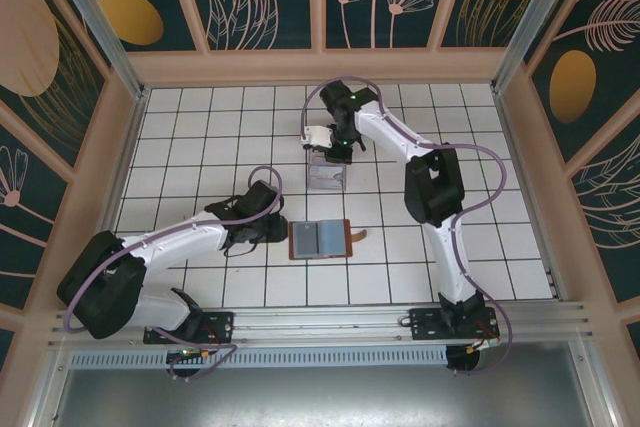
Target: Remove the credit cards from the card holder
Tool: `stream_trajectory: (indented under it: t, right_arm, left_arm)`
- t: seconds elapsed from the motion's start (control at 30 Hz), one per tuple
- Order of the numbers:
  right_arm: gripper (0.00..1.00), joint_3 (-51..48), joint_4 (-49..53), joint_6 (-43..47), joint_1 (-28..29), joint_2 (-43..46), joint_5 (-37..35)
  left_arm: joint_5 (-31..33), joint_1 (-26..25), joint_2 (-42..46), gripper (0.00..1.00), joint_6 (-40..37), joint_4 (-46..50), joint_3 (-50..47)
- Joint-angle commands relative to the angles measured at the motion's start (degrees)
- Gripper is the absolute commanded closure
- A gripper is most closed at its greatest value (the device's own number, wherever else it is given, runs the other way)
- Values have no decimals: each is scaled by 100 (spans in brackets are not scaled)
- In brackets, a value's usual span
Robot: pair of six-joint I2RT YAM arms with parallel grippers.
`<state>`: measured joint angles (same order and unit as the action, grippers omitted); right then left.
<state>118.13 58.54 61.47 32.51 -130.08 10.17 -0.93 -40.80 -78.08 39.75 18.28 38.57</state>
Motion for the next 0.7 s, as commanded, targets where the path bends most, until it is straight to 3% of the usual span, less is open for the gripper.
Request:
stream_trajectory:
  t: [0.0, 0.1, 0.2, 0.67]
  right_arm:
    - [94, 283, 127, -13, 54, -197, -86]
    - [83, 325, -67, -69, 59, -160, -214]
    - [79, 304, -316, -92, 65, -48, -350]
    - [75, -453, -1817, -662, 110, 659, -1127]
  left_arm:
    - [-11, 36, 65, 69, 122, 105, -97]
    - [13, 35, 110, 69, 136, 96, -128]
    - [22, 29, 127, 69, 140, 97, -131]
    - [-372, 36, -147, 70, 11, -142, -99]
